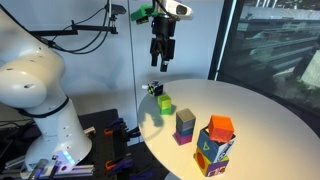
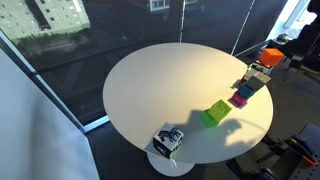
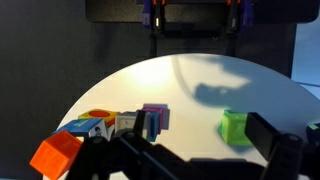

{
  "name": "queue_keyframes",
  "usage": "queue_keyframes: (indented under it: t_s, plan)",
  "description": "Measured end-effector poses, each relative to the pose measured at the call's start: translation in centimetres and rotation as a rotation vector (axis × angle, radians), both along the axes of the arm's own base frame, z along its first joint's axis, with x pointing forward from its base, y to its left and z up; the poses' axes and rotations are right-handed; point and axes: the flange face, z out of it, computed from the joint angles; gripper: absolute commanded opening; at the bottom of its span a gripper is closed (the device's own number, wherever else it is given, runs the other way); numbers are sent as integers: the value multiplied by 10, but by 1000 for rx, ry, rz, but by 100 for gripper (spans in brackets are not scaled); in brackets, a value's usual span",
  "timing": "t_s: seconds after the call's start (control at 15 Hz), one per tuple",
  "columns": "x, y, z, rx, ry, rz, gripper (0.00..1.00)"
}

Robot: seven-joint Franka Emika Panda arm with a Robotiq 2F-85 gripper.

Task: Put the yellow block onto the green block

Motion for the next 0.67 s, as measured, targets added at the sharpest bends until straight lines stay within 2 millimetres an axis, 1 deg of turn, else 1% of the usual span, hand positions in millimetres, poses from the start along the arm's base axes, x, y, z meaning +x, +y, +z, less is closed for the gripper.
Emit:
queue_keyframes:
  t_s: [0.2, 0.33, 0.47, 0.67]
  plan:
    - [-9, -5, 18, 16, -47, 9, 100]
    - [-14, -6, 26, 34, -69, 10, 100]
    - [-18, -6, 29, 47, -81, 12, 100]
    - [-21, -7, 28, 56, -82, 21, 100]
